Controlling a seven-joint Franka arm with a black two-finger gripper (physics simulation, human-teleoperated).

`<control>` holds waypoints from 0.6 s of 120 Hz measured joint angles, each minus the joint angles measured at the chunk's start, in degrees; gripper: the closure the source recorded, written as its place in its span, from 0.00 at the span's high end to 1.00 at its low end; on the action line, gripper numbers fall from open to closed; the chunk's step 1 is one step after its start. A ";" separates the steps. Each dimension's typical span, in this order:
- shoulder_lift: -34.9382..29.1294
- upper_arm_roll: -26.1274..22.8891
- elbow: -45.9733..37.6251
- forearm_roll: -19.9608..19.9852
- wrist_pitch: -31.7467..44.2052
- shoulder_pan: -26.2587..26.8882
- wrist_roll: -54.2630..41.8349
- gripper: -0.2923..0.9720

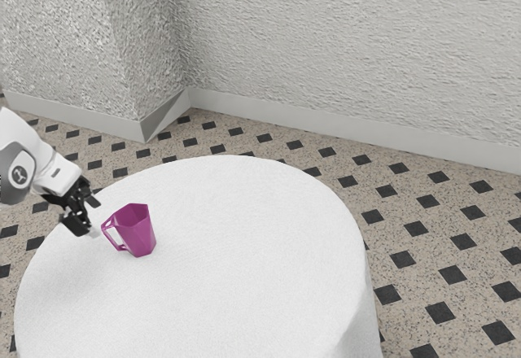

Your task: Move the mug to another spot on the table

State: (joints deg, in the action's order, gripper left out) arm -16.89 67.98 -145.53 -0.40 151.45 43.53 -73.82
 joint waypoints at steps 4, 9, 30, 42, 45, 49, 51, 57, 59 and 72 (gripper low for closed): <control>0.08 0.18 -0.02 0.88 0.37 0.35 -0.52 0.76; 0.23 0.37 -0.07 2.01 0.75 0.79 -1.13 0.76; 0.36 6.97 -0.19 5.21 1.60 7.21 -3.18 0.75; 0.35 11.21 -0.03 5.64 1.87 11.57 -4.16 0.75; 0.33 12.04 0.00 5.68 1.94 12.35 -4.38 0.75; 0.30 12.72 0.02 5.74 2.06 12.96 -4.67 0.75; 0.28 12.93 0.03 5.79 2.14 13.15 -4.80 0.75; 0.27 13.32 -0.01 5.95 2.37 13.49 -5.17 0.75; 0.26 13.40 -0.01 6.00 2.45 13.58 -5.28 0.75; 0.07 18.61 0.01 6.52 3.36 19.14 -5.95 0.74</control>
State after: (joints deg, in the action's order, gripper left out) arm -16.82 86.59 -145.52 6.12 154.81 62.67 -79.76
